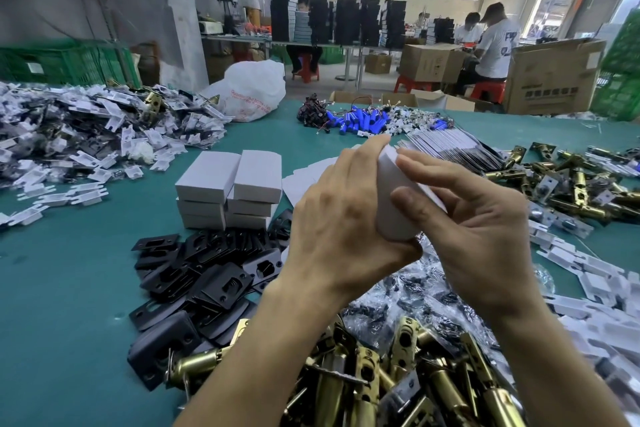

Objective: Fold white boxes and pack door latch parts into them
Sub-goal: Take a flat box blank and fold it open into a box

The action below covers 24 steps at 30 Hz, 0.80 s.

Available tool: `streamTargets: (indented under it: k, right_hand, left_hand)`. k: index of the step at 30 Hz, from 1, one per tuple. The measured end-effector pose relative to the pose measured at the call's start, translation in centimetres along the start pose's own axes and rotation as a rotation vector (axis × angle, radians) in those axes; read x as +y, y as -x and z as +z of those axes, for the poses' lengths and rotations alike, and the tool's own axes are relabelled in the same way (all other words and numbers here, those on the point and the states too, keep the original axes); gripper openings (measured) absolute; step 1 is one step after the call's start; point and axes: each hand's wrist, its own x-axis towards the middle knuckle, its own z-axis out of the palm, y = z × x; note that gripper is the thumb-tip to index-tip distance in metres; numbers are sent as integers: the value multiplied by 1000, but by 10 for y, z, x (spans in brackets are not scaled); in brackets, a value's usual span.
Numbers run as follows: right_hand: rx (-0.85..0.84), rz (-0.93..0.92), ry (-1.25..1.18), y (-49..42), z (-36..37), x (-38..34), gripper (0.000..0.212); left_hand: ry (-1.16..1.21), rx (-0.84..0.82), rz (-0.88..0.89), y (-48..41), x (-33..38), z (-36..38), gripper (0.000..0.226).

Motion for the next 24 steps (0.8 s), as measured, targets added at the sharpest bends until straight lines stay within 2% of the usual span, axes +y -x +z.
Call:
streamTargets:
  k: [5, 8, 10, 12, 14, 16, 17, 19, 21, 24]
  right_hand:
    - [-105, 97, -85, -3, -2, -3, 32]
    - [-148, 124, -49, -3, -3, -2, 39]
    - [-88, 93, -3, -3, -3, -2, 39]
    - [56, 52, 47, -5, -8, -1, 39]
    - [220, 14, 134, -7, -16, 0, 46]
    - [301, -22, 233, -7, -22, 0, 58]
    - [296, -36, 261, -7, -22, 0, 59]
    - [196, -77, 294, -4, -17, -2, 53]
    - [29, -157, 373, -1, -7, -4, 52]
    - [-144, -250, 489, 5, 8, -3, 51]
  left_hand:
    - [16, 29, 11, 0, -3, -2, 103]
    - [48, 51, 16, 1, -6, 0, 104]
    - [7, 66, 11, 0, -6, 4, 108]
    - [-70, 89, 6, 1, -5, 7, 111]
    - [-57, 139, -20, 0, -5, 8, 92]
    - [180, 127, -205, -3, -1, 5, 66]
    - [387, 55, -384, -6, 0, 4, 67]
    - [830, -221, -760, -12, -1, 1, 80]
    - [1167, -436, -870, -15, -6, -5, 89]
    - [1616, -468, -921, -15, -16, -17, 75]
